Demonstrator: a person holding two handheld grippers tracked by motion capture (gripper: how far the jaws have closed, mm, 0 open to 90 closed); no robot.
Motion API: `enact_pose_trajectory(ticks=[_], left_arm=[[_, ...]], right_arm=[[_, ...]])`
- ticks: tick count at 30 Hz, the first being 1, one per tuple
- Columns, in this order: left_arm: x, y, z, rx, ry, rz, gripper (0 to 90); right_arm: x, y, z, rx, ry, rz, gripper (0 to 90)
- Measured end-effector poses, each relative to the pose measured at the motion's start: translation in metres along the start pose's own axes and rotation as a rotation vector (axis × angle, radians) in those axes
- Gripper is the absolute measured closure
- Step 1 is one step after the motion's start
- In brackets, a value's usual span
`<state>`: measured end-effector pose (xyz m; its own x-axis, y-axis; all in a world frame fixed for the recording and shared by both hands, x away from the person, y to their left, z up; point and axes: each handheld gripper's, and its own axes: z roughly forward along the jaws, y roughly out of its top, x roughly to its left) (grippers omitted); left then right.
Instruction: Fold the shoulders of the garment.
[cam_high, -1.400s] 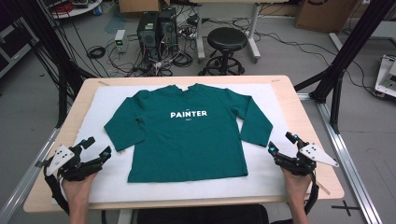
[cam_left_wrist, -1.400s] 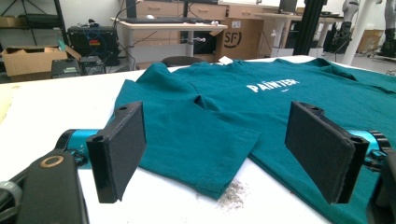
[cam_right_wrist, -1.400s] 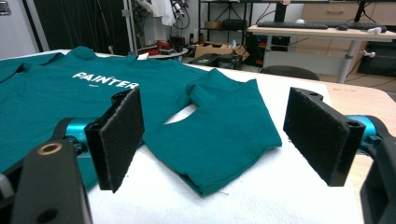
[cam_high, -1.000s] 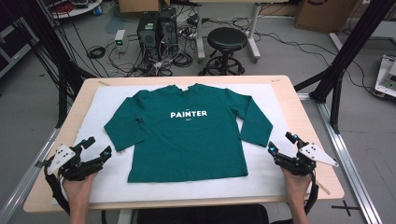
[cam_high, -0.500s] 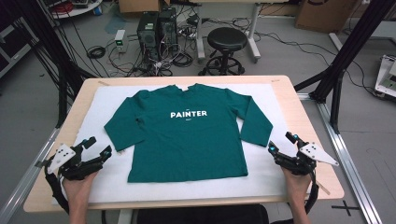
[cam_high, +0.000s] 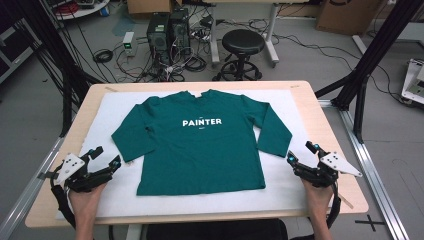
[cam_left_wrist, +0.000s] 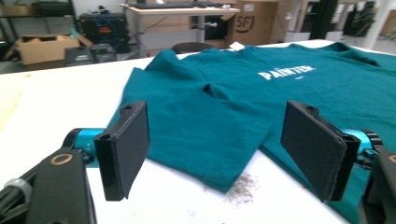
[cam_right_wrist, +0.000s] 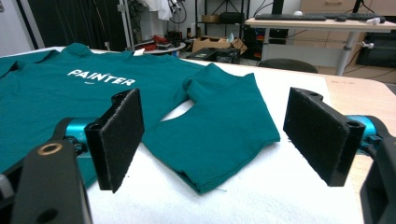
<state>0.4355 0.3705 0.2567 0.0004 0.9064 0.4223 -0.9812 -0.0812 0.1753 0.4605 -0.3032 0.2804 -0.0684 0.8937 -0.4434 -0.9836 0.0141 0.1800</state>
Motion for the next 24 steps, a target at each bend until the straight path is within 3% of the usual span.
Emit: enact_pose_trajectory(ticks=[6, 12, 17, 24], left_arm=[[0.000, 0.001, 0.000, 0.006, 0.020, -0.012, 23.9], [0.000, 0.007, 0.002, 0.061, 0.021, -0.045, 24.9], [-0.002, 0.020, 0.007, 0.135, -0.051, -0.062, 30.9], [-0.008, 0.046, 0.024, 0.197, -0.112, -0.019, 38.9]], right_arm=[[0.000, 0.000, 0.000, 0.000, -0.001, -0.001, 20.7], [0.000, 0.000, 0.001, 0.003, -0.007, -0.003, 20.7], [0.000, 0.000, 0.000, 0.005, -0.009, -0.001, 20.7], [0.000, 0.000, 0.001, 0.008, -0.015, 0.001, 20.7]])
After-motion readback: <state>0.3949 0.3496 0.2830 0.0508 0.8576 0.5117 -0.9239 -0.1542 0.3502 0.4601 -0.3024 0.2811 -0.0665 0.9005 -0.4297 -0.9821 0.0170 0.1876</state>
